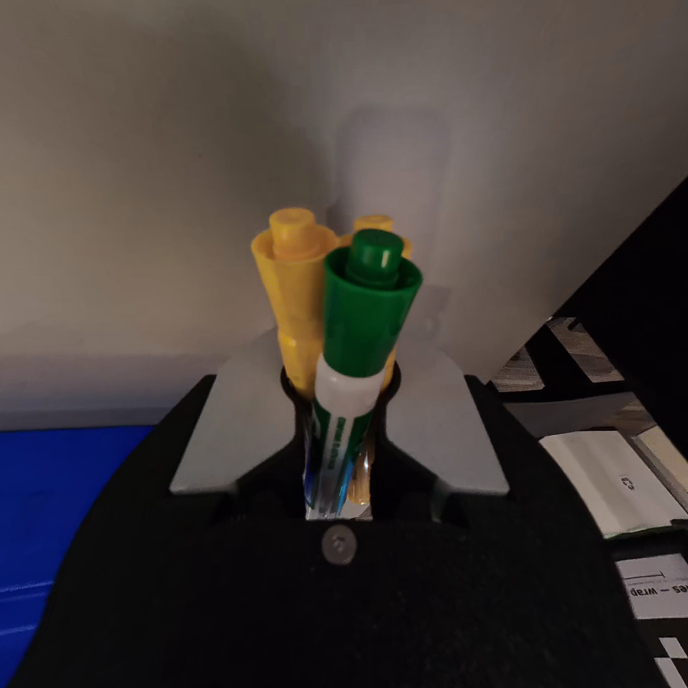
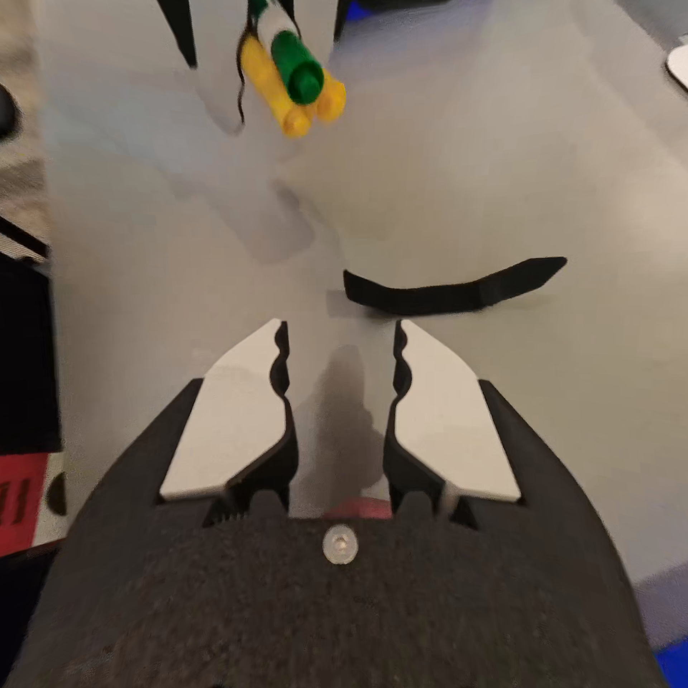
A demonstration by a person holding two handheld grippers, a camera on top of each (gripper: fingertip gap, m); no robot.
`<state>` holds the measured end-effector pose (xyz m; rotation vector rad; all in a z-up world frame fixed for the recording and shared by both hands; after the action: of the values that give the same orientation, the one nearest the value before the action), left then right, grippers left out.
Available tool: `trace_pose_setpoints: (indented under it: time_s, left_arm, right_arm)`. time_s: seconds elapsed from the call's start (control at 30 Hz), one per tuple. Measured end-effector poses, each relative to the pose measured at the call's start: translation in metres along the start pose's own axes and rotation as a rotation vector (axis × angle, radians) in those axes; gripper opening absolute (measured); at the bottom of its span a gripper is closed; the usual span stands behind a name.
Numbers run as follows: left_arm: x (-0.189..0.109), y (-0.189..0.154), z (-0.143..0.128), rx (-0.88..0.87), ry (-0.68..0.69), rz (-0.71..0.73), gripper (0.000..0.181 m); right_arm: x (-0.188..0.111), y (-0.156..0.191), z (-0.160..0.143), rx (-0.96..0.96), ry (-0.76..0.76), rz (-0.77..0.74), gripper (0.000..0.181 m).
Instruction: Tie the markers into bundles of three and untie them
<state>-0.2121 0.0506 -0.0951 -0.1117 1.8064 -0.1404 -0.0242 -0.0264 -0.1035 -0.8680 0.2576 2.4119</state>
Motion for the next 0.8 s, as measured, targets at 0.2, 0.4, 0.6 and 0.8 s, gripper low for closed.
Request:
trace_pose_setpoints:
  time_s: [0.2, 0.4, 0.6, 0.8]
  left_arm:
    - [0.006, 0.011, 0.002, 0.0, 0.002, -0.02, 0.041]
    - [-0.002, 0.022, 0.018, 0.064, -0.01, -0.008, 0.041]
    - [-0.009, 0.034, 0.032, 0.127, -0.001, -0.002, 0.041]
    - [-0.013, 0.019, 0.048, 0.225, -0.034, -0.066, 0.041]
  right_arm:
    - [0.033, 0.007, 0.005, -0.119, 0.021, -0.157, 0.04]
    - [0.049, -0.003, -0.001, -0.248, 0.083, -0.109, 0.003]
    - [-0.008, 0.024, 0.055, 0.294, -0.468, 0.681, 0.002]
    - [0.002, -0.017, 0.04, 0.683, -0.63, 0.855, 0.002]
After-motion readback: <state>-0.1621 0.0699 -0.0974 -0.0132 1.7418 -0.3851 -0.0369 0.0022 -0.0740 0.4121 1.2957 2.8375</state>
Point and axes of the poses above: each gripper's, where its closed fingertips meet, x out along the fingers, z out of its top, y = z × x across the jaws, the point moved 7 cm from there along -x, back along the fingers
